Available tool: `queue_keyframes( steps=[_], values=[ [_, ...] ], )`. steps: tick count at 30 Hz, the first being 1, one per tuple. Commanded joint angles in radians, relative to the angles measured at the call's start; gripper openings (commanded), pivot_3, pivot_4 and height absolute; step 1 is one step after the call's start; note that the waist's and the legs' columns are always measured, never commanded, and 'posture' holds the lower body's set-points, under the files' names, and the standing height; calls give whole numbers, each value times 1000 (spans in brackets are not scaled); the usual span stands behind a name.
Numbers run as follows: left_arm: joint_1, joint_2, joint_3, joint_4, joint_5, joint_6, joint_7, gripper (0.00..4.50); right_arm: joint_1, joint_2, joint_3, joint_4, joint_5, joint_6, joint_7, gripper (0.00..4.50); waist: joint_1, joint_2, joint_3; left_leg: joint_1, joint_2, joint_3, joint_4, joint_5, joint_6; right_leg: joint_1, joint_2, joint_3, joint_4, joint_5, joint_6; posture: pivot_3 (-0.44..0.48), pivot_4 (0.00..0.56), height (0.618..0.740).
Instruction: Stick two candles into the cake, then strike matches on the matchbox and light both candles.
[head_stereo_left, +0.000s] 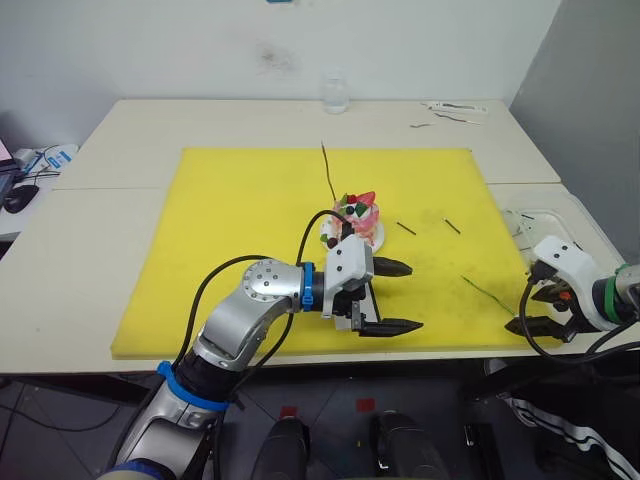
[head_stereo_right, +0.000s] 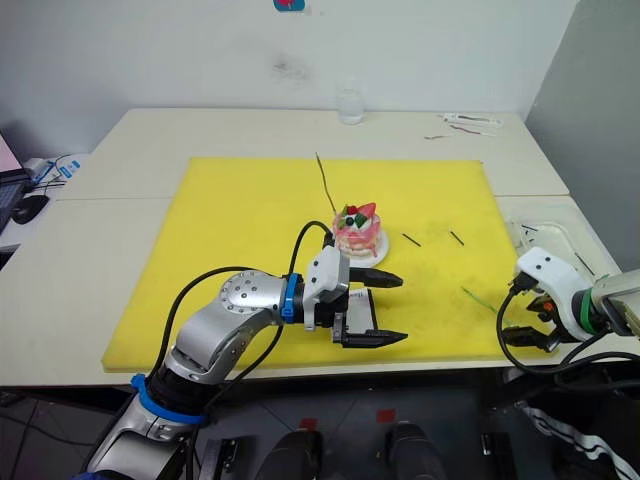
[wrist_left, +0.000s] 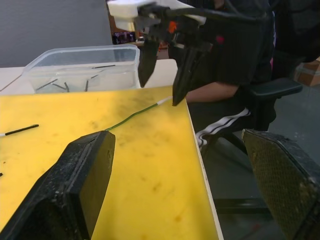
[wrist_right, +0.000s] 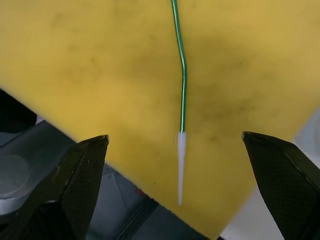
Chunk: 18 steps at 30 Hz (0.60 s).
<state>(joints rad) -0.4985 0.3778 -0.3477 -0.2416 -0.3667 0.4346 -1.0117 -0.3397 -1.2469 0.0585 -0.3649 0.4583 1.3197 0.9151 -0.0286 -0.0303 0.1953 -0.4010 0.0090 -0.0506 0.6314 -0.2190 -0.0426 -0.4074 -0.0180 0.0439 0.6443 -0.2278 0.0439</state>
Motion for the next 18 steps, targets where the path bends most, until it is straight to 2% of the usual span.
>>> queue_keyframes(
  steps=[1, 3, 4, 17, 18],
  values=[
    [7, -2, 1, -51, -7, 7, 12, 4500, 4, -22, 12, 20, -8, -47, 13, 4314, 0, 0, 0, 0, 0, 0, 0, 0, 0, 0, 0, 0, 0, 0, 0, 0, 150, 740],
    [10, -3, 3, -58, -9, 13, 14, 4500, 1, -16, 25, 42, -18, -60, 10, 3927, -1, 0, 0, 0, 0, 0, 0, 0, 0, 0, 0, 0, 0, 0, -1, 0, 150, 740],
    [11, -2, 5, -59, -9, 15, 15, 4500, -6, -13, 34, 49, -22, -68, 11, 3598, -1, 0, 0, 0, 0, 0, 0, 0, 0, 0, 0, 0, 0, -1, -2, 0, 150, 740],
    [13, 3, 1, -52, -12, 14, 14, 4500, -75, 12, 122, 120, -53, -119, 23, 3598, -2, 0, 0, 0, 0, 0, 0, 0, 0, 0, 0, 0, 0, 0, 0, 0, 150, 740],
    [12, 3, 1, -52, -12, 15, 13, 4500, -72, 10, 123, 119, -53, -116, 25, 3410, -2, 0, 0, 0, 0, 0, 0, 0, 0, 0, 0, 0, 0, 0, 0, 0, 150, 740]
  ],
)
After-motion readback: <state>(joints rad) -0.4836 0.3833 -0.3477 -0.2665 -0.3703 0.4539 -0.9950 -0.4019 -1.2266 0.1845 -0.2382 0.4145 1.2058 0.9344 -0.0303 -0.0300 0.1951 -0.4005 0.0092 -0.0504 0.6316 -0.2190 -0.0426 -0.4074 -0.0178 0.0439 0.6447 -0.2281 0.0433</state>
